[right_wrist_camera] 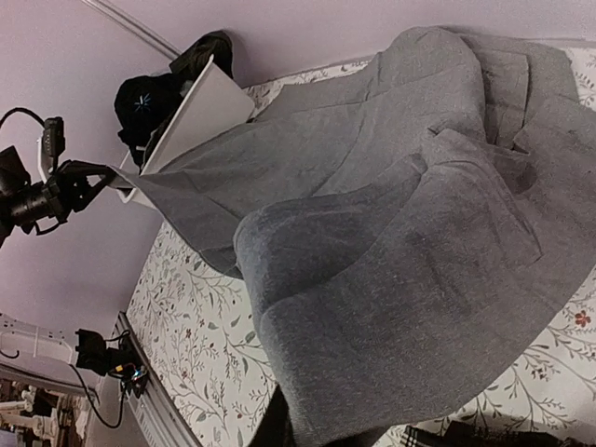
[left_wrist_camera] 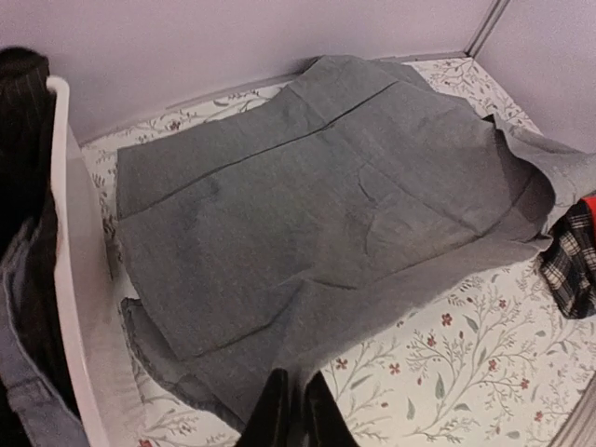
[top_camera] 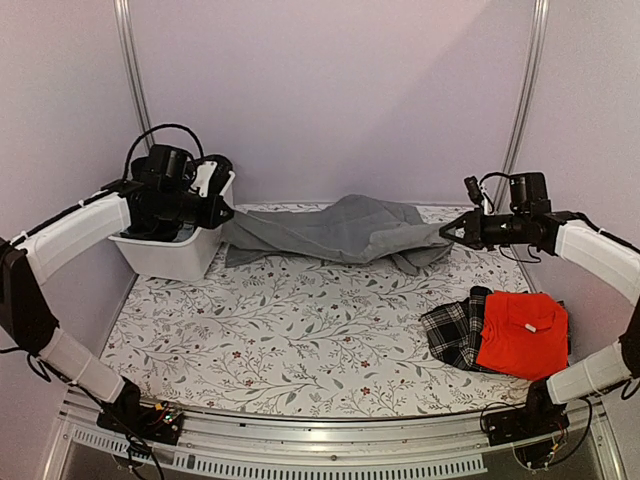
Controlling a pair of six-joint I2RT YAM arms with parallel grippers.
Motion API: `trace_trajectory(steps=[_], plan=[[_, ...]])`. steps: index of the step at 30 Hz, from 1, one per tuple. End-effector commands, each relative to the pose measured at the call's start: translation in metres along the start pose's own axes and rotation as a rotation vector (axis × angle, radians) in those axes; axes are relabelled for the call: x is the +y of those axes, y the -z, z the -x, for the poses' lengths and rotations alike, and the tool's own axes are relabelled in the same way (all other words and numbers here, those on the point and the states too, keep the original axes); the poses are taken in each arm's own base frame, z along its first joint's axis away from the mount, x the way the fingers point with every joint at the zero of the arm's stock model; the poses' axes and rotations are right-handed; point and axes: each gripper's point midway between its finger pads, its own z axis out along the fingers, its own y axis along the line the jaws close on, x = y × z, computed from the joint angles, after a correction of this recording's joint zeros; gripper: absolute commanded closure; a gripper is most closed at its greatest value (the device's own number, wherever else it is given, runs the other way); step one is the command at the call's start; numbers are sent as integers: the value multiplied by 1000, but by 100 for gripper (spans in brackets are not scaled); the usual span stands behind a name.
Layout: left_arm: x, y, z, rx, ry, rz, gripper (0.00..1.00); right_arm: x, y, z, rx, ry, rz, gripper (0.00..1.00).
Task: Fold and stack the mixed laundry pile
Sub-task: Flatten out the crumpled shirt at the center of the board.
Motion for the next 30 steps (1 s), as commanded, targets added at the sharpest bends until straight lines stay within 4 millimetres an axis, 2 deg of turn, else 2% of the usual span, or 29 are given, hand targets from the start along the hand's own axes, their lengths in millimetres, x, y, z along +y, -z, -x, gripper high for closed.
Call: trace_trajectory(steps=[1, 2, 4, 5, 6, 8, 9, 12, 13, 17, 19, 24, 27, 30], plan=[[-4, 32, -41, 117, 73, 25, 76, 12, 3, -69, 221, -88, 62, 68], [-6, 37, -49, 135, 90, 21, 63, 12, 6, -78, 252, -102, 59, 48], [-12, 49, -55, 109, 95, -4, 25, 15, 15, -81, 262, -76, 39, 8], [-14, 55, -54, 82, 91, -12, 17, 18, 19, -75, 246, -53, 29, 2], [-14, 58, -53, 64, 91, -12, 12, 20, 22, -68, 230, -27, 23, 1], [-13, 54, -55, 73, 92, -15, 11, 20, 19, -53, 202, -2, 9, 1], [-14, 48, -57, 95, 96, -22, 11, 16, 13, -48, 201, -12, 1, 1], [-15, 22, -71, 179, 109, -39, 15, -1, -12, -40, 228, -61, -11, 10], [-13, 12, -75, 198, 114, -35, 17, -5, -18, -38, 240, -76, -17, 13], [-10, -20, -97, 279, 157, -44, 21, -35, -51, -50, 336, -108, -66, 17], [-12, -36, -117, 348, 175, -58, 23, -46, -69, -69, 404, -127, -65, 19], [-4, -57, -166, 493, 208, -26, 27, -42, -103, -128, 577, -120, -50, 22], [2, -64, -191, 565, 218, -3, 30, -38, -113, -166, 662, -128, -44, 25], [8, -64, -216, 645, 215, 31, 34, -40, -114, -201, 742, -152, -65, 29]])
